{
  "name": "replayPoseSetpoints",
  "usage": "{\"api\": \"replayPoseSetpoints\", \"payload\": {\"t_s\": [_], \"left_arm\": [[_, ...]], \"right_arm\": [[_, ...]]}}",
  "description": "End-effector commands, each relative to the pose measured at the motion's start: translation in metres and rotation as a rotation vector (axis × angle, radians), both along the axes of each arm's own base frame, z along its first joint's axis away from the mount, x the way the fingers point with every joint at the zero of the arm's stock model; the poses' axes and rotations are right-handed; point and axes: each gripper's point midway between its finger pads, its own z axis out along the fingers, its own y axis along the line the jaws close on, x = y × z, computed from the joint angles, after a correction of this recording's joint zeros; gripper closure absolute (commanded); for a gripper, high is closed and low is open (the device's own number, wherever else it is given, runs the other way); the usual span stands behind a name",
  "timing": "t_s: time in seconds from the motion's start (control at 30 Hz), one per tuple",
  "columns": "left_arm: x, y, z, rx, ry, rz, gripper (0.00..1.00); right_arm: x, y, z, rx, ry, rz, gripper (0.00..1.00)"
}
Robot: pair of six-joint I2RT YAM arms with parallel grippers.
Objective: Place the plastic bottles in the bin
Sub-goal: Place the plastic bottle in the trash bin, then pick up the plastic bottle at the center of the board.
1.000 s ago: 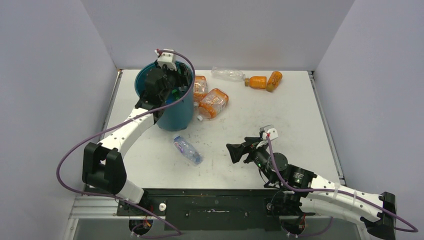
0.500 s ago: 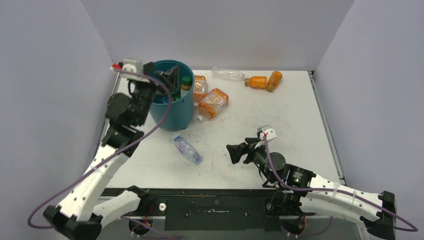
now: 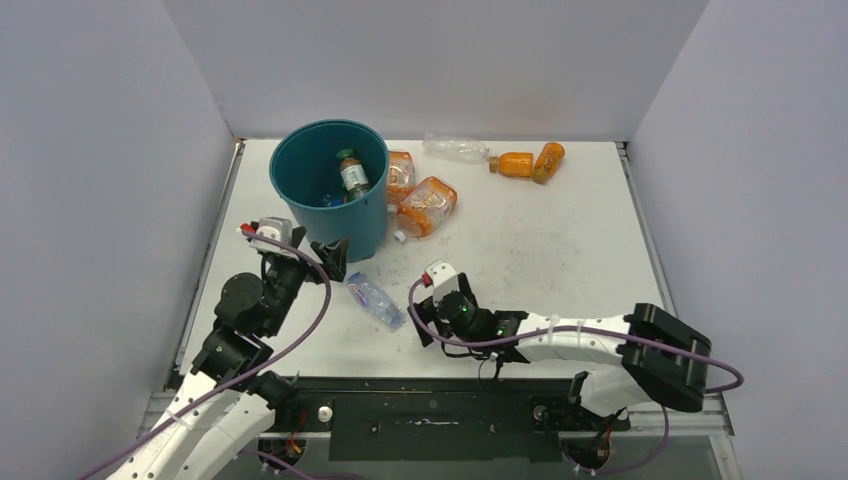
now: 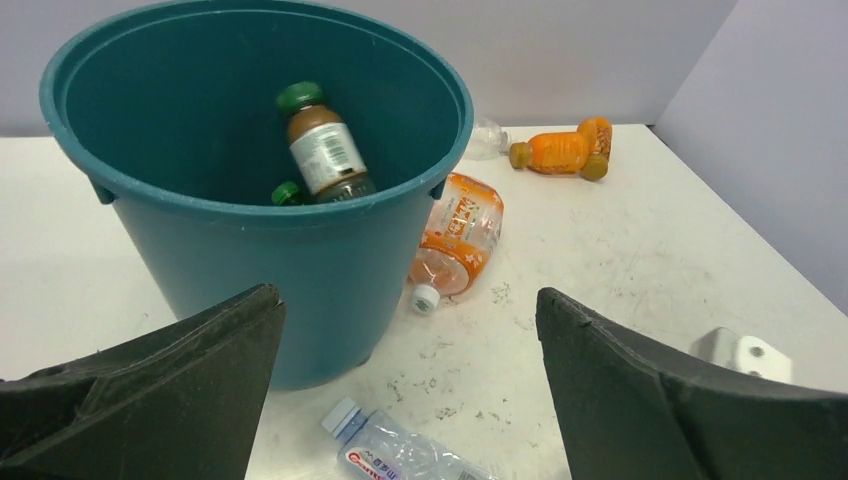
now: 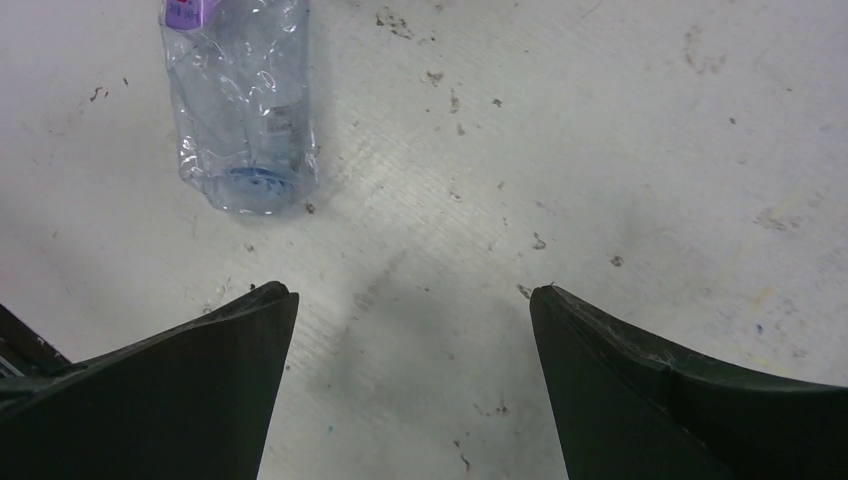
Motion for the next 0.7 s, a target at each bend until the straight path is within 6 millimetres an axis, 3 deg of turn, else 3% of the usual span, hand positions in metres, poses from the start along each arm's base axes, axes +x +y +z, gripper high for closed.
{"api": "replayPoseSetpoints", "payload": {"t_s": [0.0, 0.4, 0.57, 0.67], "left_arm": [[-0.009, 0.009, 0.027, -0.063, -0.069, 0.027, 0.04], [-0.016, 0.008, 0.032, -0.096, -0.083, 0.009, 0.04], [-0.015, 0.005, 0.03, -0.089, -0.071, -0.005, 0.04], [-0.015, 0.005, 0.029, -0.089, -0.068, -0.004, 0.04]], "right_arm": [[0.014, 0.052, 0.022, 0.125, -0.033, 0.072, 0.1], [0.024, 0.107, -0.012, 0.085, 0.05, 0.198, 0.1], [0.026, 0.112, -0.036, 0.029, 0.101, 0.209, 0.09], [0.024, 0.116, -0.036, 0.048, 0.116, 0.216, 0.09]]}}
